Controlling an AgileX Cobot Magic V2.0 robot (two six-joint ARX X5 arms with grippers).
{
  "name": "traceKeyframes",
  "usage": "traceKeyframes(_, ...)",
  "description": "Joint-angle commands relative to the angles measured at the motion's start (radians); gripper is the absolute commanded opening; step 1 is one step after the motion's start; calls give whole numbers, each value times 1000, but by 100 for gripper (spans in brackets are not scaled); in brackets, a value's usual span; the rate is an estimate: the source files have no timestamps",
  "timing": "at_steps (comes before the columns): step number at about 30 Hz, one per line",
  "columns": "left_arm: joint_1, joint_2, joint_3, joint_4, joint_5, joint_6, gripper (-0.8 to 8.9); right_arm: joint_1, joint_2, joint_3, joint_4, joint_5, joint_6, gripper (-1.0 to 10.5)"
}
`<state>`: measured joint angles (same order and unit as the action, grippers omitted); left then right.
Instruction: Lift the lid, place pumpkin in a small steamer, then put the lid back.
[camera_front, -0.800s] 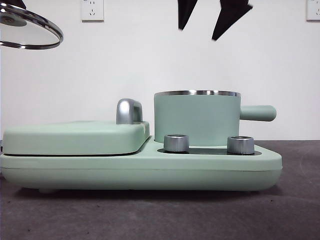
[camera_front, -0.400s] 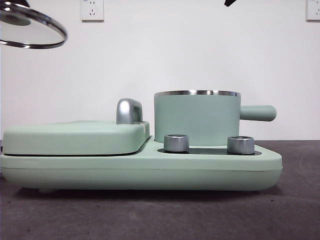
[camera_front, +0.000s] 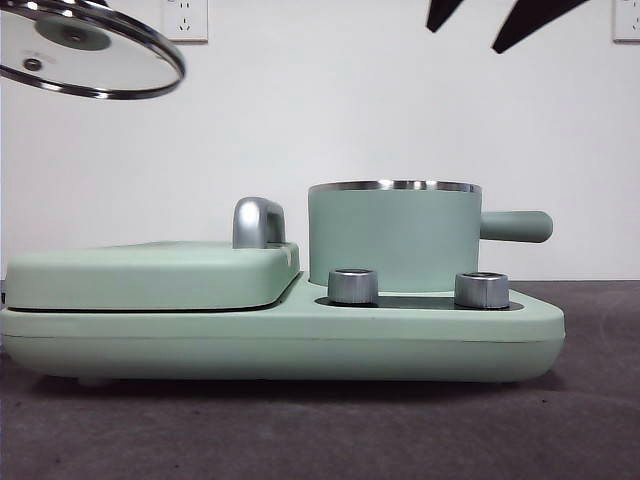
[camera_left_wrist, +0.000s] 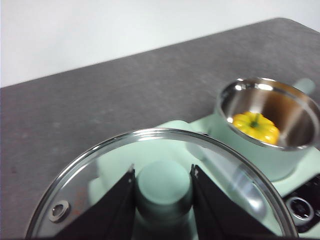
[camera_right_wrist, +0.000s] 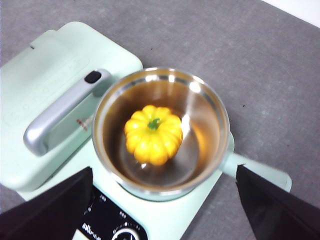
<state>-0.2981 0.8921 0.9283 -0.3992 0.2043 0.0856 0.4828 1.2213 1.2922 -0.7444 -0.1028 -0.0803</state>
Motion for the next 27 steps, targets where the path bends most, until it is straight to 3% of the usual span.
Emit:
traceKeyframes(1,-34,20,16,37,3,7,11,6,-79,-84,63,0,21,441)
traceKeyframes(13,-204,171,16,261,3,-2,11,6,-394,-374,94,19,76,441)
traceKeyframes(27,-359,449,34,589,2,-27,11,6,-552,-460,51,59,103,440)
